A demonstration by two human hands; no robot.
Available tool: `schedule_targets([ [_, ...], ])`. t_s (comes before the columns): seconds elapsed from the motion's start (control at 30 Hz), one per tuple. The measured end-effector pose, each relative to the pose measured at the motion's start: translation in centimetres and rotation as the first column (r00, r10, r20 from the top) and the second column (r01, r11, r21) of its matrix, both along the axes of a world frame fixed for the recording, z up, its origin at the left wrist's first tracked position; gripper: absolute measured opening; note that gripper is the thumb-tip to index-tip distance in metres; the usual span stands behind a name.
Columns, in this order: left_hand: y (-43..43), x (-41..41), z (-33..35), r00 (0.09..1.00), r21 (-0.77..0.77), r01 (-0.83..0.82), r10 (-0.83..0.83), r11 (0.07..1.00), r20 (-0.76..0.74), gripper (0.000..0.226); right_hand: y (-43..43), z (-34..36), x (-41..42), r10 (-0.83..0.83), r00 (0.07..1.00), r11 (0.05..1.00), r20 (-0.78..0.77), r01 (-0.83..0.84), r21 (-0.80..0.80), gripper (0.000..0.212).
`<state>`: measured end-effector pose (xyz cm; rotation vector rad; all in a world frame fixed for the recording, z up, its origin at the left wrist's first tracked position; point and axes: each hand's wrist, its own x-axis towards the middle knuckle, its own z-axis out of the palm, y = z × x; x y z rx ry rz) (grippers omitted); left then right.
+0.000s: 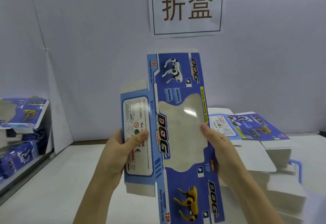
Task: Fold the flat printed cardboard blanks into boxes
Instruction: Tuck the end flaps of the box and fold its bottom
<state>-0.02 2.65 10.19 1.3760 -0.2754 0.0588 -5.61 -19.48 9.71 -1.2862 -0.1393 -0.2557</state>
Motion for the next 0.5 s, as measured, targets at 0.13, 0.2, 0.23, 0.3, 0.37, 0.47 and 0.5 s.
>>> schedule_targets([
  [0.13,-0.8,0.0,-0.3,0.993,-0.021,-0.106,0.107,0.994,0.04,0.051,-0.2,-0.1,-0.1,-0.011,0.999,0.998,0.043,0.008,0.055,0.018],
  [0.2,-1.2,0.0,-0.4,0.989,0.03,-0.141,0.139,0.99,0.056,0.053,0.0,0.0,-0.2,-0.048,0.998,0.997,0.028,0.046,0.069,0.018],
  [0.23,-1.5,-0.1,-0.4,0.987,0.082,-0.156,0.152,0.984,0.059,0.059,0.1,0.0,-0.2,-0.079,0.996,0.996,0.033,0.077,0.054,0.017],
  [0.3,-2.1,-0.4,-0.5,0.96,0.263,-0.278,0.262,0.924,0.097,0.078,0.8,0.0,-0.3,-0.158,0.984,0.987,0.086,0.16,-0.019,0.013],
  [0.37,-3.1,-1.2,-0.5,0.914,0.367,-0.392,0.313,0.844,0.257,0.081,1.8,-0.1,-0.1,-0.244,0.948,0.957,0.205,0.269,-0.107,0.016],
  [0.47,-5.0,-2.8,0.0,0.928,0.236,-0.162,0.067,0.958,0.367,0.077,3.5,-0.7,0.4,-0.16,0.906,0.916,0.391,0.284,-0.284,0.031],
  [0.5,-5.3,-3.0,0.1,0.929,0.186,-0.128,0.053,0.974,0.366,0.082,3.8,-1.0,0.4,-0.064,0.909,0.898,0.411,0.232,-0.374,0.041],
])
